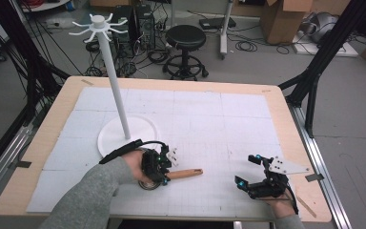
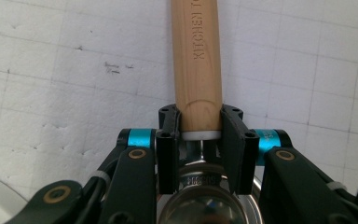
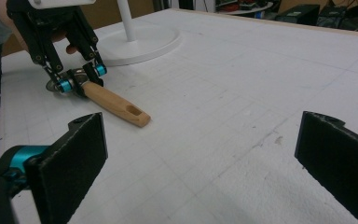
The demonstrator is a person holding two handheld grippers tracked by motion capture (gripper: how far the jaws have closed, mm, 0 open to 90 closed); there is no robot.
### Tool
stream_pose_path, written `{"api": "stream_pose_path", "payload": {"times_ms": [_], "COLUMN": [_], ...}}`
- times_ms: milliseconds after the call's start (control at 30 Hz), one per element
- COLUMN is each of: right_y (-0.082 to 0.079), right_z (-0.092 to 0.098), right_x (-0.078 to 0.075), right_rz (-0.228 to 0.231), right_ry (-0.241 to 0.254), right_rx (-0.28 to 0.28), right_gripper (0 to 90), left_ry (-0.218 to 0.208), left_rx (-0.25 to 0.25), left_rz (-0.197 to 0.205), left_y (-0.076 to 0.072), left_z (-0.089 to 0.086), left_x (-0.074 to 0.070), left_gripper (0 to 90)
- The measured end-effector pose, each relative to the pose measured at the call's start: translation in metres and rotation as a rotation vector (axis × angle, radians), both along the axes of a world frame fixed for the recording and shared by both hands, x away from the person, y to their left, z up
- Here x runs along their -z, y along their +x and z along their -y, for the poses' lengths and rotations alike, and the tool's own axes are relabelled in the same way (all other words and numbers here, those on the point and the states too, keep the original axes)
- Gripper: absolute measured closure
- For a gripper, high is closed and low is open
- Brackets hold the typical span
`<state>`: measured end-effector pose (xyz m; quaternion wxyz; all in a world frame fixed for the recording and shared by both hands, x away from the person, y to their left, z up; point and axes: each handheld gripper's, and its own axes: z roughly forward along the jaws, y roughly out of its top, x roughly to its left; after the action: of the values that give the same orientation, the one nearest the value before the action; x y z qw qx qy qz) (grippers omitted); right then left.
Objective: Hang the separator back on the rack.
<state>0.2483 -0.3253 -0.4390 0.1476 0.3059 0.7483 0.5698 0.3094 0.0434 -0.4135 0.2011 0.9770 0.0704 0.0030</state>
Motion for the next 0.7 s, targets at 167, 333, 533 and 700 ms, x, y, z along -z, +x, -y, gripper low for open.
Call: {"api": "stream_pose_path", "payload": {"times_ms": [167,333,533,700], "right_y": [-0.0004,0.0007,0.0002,0.0007], "right_z": [0.0007,0.0010,0.0006,0.0006], "right_x": [-0.0002,0.0002,0.0001,0.0004], "right_rz": [0.000,0.001,-0.004,0.002], "right_ry": [0.002,0.001,0.002,-0.003], "right_rx": [0.004,0.004,0.001,-0.001], "right_gripper": [1.4,1.3,1.4,1.4], "left_ry": [-0.005,-0.003,-0.020,-0.031], "left_rx": [0.011,0.014,0.004,-0.001], "left_rz": [-0.005,0.001,0.001,0.008], "left_y": [0.0014,0.0007,0.0027,0.0012], "left_z": [-0.0007,-0.0007,-0.0047,-0.0078], "left_x": [-0.0001,-0.0010,-0.0047,-0.0093], "left_gripper": [69.3,69.5,69.5,69.5]}}
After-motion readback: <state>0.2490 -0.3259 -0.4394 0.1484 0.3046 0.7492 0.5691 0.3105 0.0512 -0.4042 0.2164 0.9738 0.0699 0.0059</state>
